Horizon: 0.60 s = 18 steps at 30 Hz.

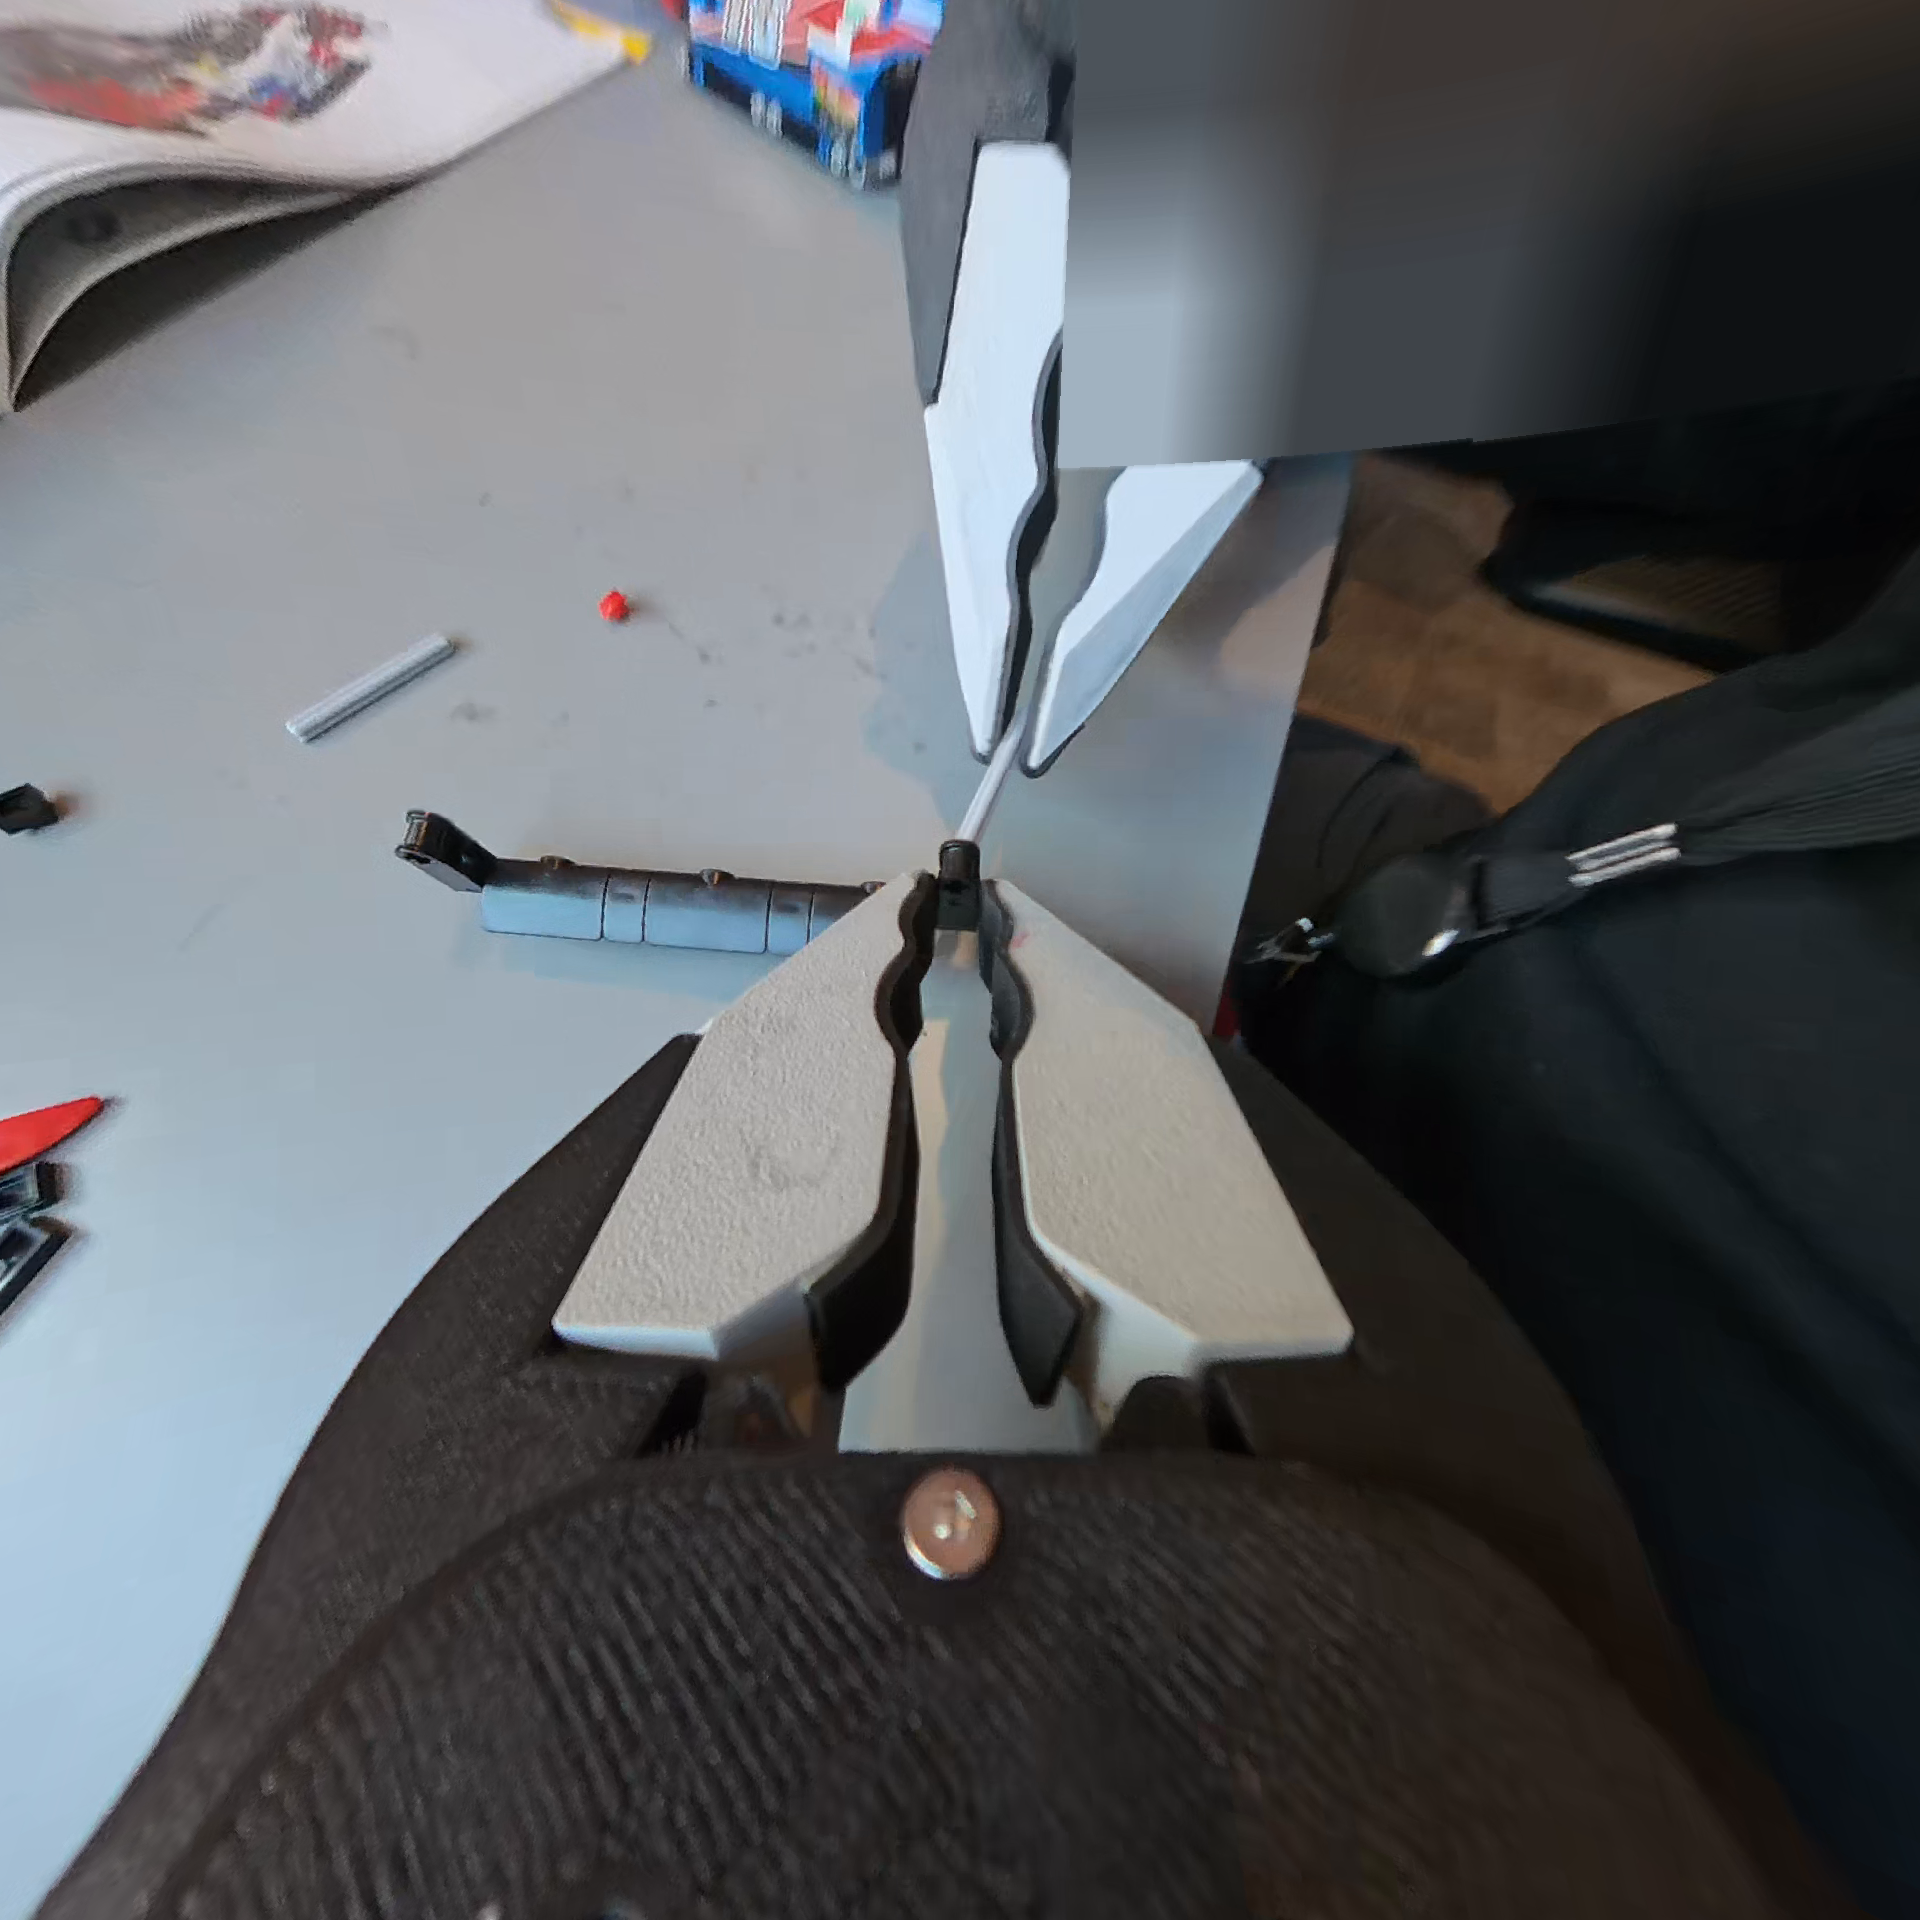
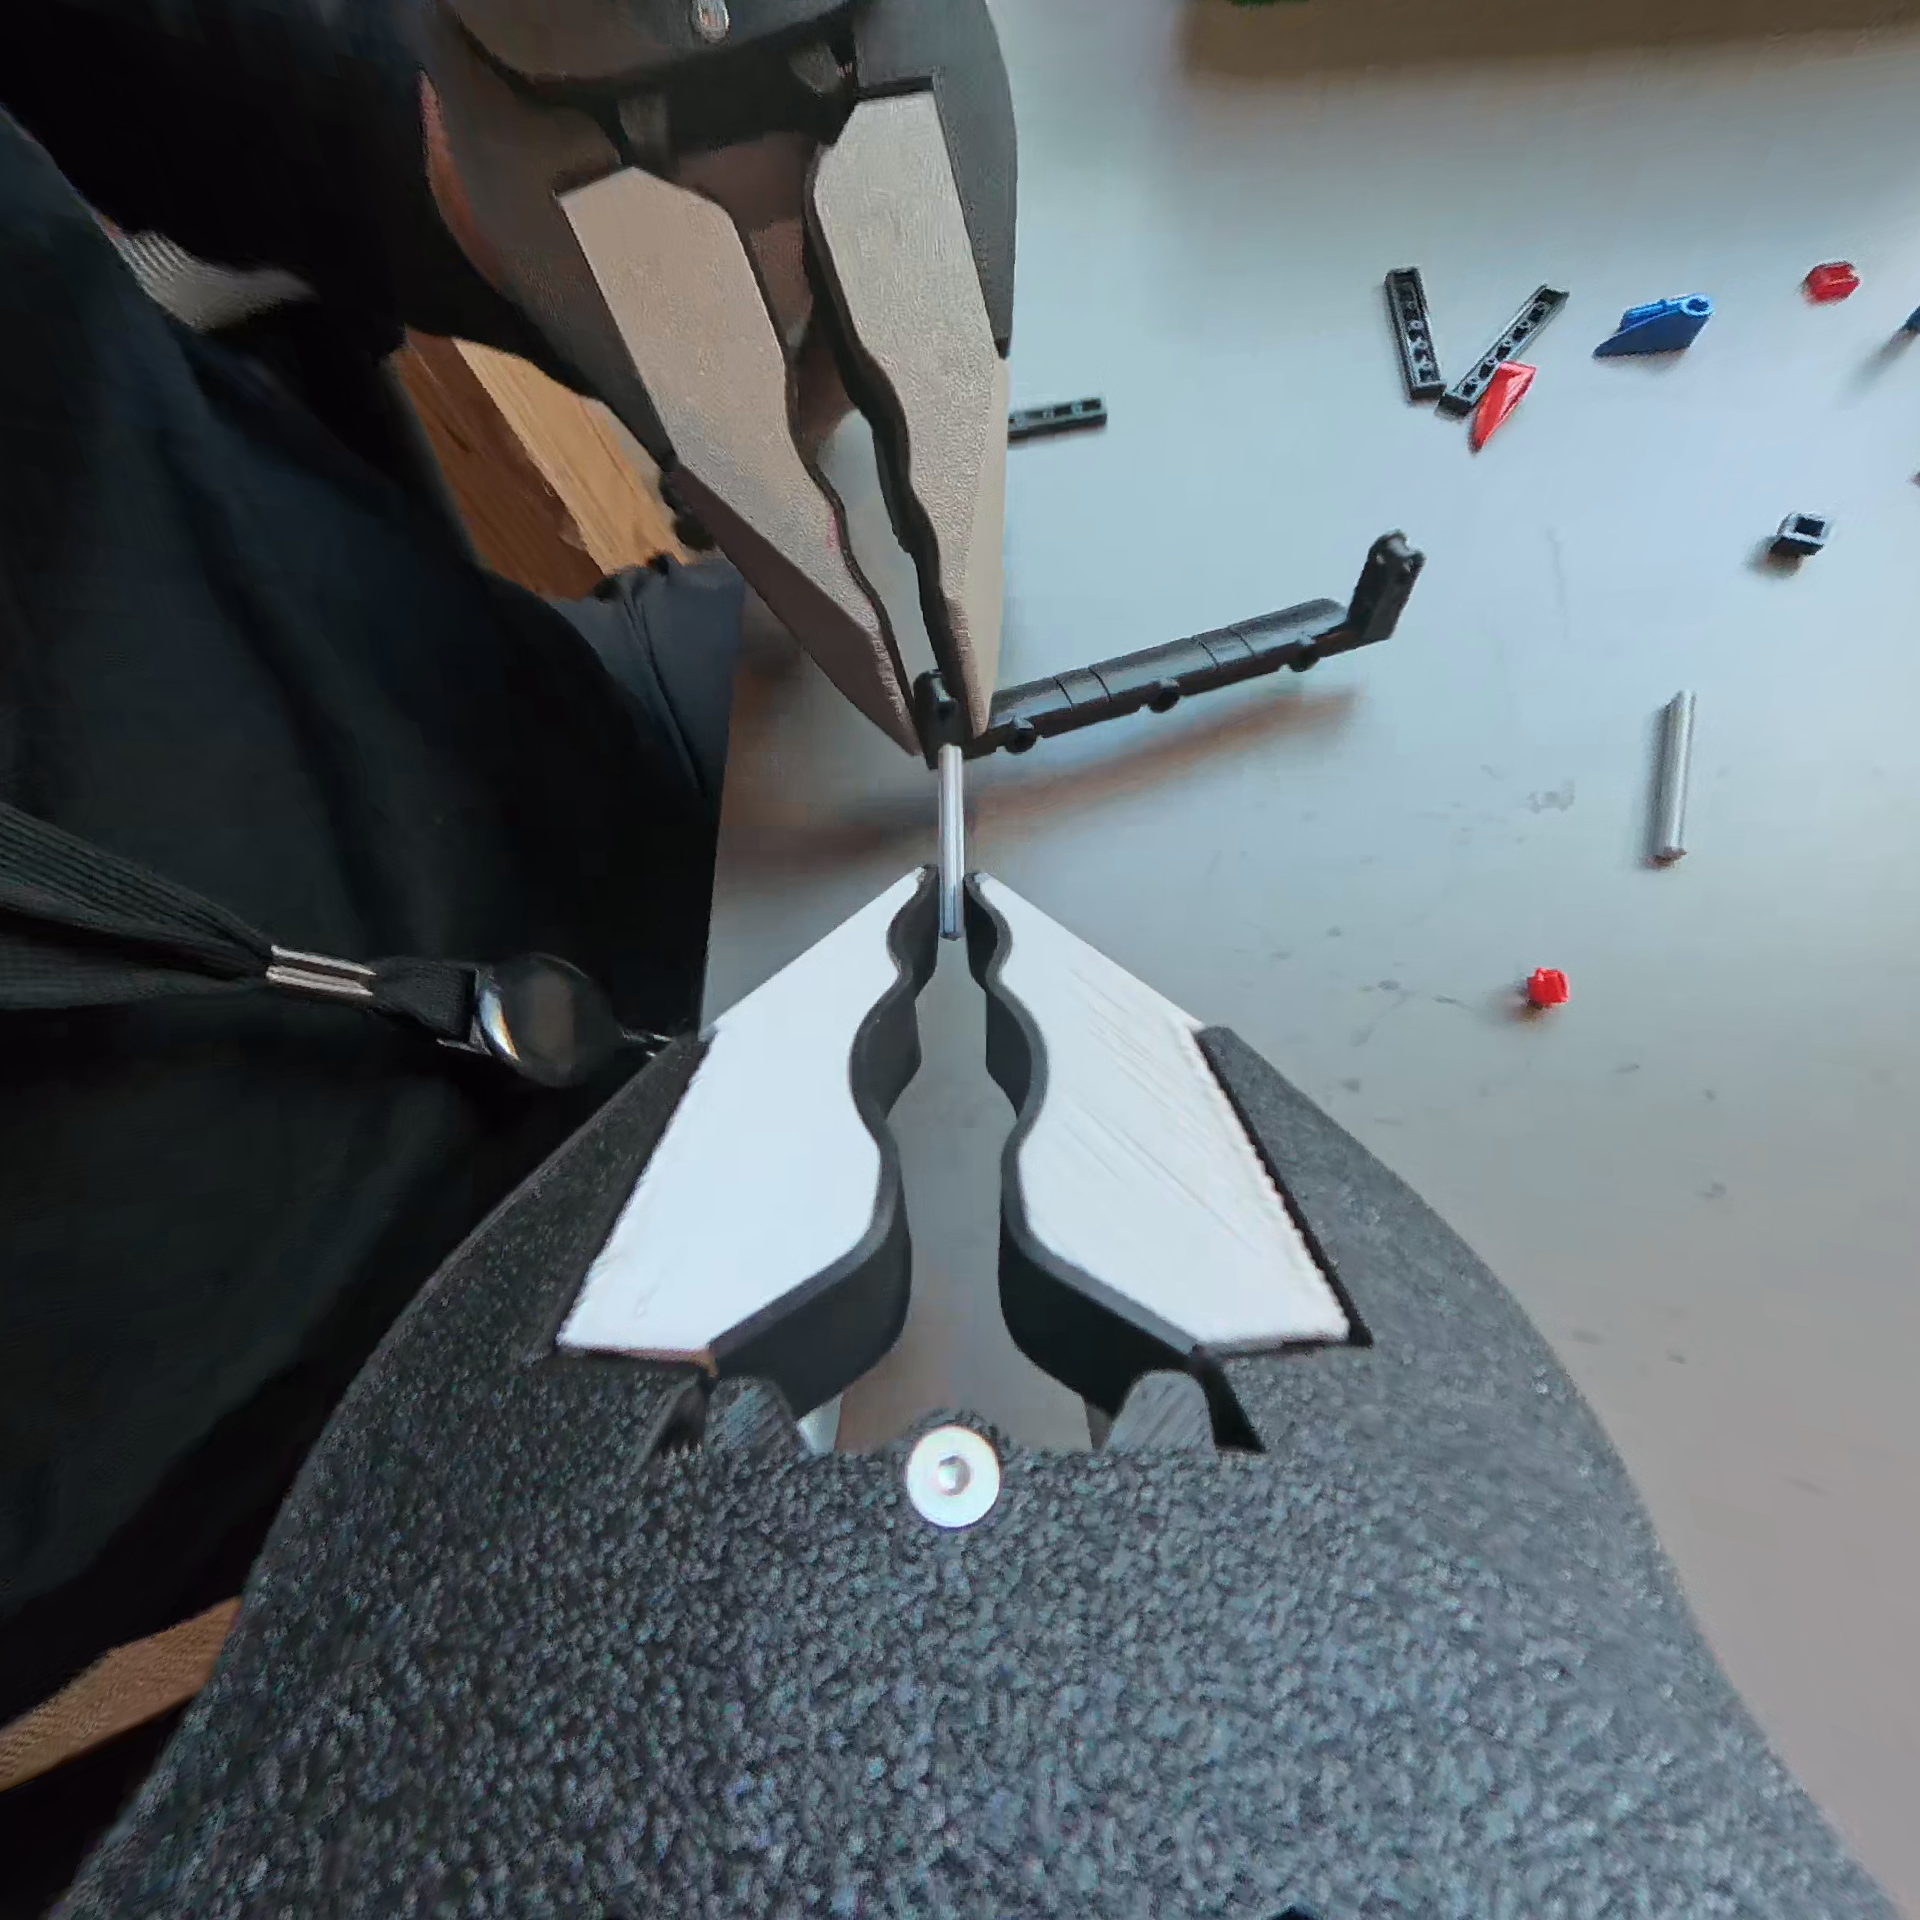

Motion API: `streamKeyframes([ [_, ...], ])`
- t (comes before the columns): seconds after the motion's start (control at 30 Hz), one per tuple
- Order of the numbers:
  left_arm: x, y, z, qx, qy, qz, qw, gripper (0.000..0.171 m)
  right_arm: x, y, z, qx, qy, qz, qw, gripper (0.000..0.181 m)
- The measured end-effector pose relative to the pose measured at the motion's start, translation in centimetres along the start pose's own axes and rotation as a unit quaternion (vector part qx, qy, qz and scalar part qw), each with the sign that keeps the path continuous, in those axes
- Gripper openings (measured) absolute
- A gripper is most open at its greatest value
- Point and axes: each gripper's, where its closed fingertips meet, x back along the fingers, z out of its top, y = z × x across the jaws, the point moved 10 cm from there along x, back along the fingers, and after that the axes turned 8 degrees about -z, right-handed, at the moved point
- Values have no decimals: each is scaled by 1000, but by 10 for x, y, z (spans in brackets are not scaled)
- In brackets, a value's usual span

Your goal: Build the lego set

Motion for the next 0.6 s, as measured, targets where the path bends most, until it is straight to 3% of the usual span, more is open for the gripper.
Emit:
streamKeyframes([
  [0.23,7,0,1,-23,27,-27,999,5,10,9,7,-84,42,54,994,3],
  [0.6,3,1,1,-52,5,-30,998,5,3,4,5,-68,8,56,996,3],
])
